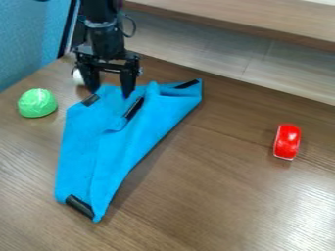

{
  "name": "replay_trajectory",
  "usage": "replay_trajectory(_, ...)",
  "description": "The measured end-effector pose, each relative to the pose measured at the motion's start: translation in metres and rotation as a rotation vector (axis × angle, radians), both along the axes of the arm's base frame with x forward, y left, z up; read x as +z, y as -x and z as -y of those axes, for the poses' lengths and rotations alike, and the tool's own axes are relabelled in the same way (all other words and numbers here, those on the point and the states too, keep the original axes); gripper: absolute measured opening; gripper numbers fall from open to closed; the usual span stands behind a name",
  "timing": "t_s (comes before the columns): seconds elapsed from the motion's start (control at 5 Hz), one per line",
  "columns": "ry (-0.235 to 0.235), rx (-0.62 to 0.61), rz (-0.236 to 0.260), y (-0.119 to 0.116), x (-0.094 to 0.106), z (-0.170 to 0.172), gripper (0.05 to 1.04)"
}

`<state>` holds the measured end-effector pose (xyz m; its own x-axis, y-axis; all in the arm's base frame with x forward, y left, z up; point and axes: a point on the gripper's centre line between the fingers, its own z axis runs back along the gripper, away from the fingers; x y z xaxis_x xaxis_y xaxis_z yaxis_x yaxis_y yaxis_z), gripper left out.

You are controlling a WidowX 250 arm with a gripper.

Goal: Unfold the blue cloth from top left

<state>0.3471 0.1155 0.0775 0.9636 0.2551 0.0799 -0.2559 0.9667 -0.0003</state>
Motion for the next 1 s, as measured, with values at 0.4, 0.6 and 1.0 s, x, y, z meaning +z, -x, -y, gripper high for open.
replay_trajectory(0.4, -0.011, -0.013, -0.035, -0.004, -0.017, 0.010, 1.001)
replay_trajectory(0.6, -0.019, -0.014, -0.069, -0.004, -0.030, 0.013, 1.001)
replay_trajectory(1.0, -0.047, -0.001, -0.091, -0.008, -0.042, 0.011, 1.001)
